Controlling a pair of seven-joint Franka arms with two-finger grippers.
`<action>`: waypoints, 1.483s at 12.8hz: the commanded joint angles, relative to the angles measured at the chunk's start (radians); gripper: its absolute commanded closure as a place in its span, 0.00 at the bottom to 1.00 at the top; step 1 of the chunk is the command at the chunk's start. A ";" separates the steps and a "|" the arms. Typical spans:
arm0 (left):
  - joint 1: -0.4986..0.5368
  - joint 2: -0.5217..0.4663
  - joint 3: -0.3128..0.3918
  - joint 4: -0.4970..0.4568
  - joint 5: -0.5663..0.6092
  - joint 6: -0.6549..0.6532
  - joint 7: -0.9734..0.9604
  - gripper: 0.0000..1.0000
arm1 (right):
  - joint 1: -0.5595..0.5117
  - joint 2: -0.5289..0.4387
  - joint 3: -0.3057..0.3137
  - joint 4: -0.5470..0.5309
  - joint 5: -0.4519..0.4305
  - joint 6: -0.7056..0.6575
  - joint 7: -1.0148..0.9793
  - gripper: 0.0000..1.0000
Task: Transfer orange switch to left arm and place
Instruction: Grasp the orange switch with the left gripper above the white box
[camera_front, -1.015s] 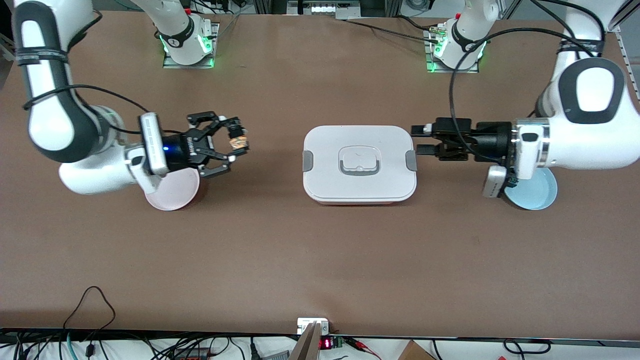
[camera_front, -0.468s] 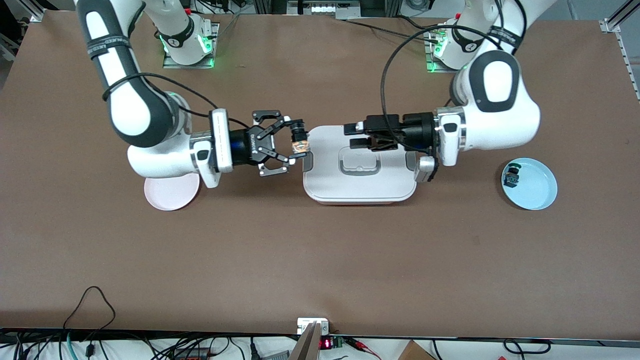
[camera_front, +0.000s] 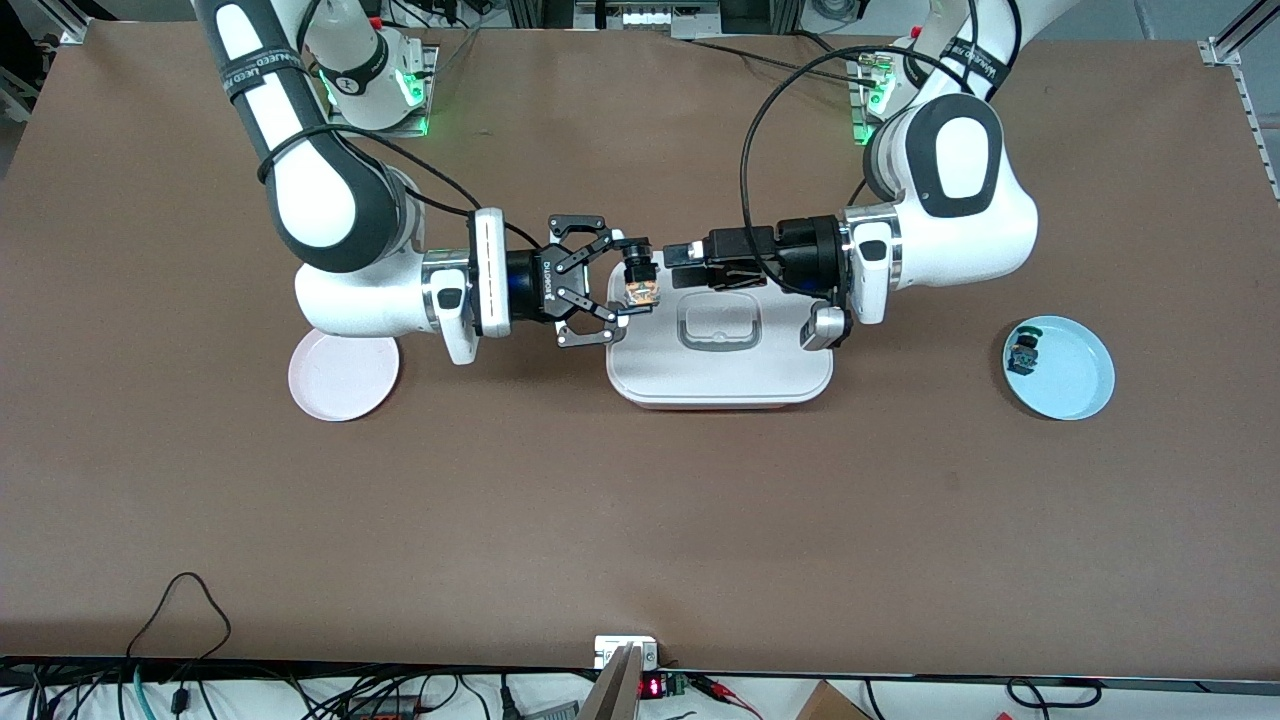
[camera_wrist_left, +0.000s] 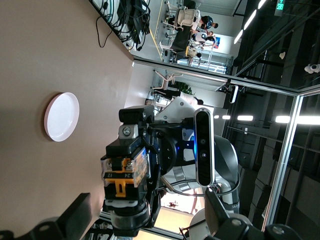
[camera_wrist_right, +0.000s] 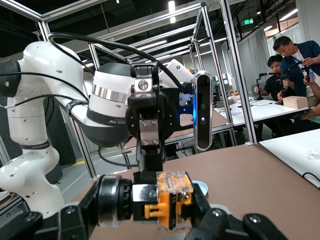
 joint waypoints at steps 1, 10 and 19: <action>-0.002 0.006 -0.005 -0.008 -0.035 0.013 0.030 0.04 | 0.042 0.028 -0.006 0.039 0.037 0.049 0.016 1.00; 0.000 0.012 -0.008 -0.008 -0.038 0.012 0.090 0.80 | 0.054 0.046 -0.006 0.066 0.038 0.070 0.040 1.00; 0.004 -0.008 -0.008 -0.014 -0.028 0.008 0.101 0.98 | 0.024 0.043 -0.016 0.068 0.011 0.055 0.105 0.00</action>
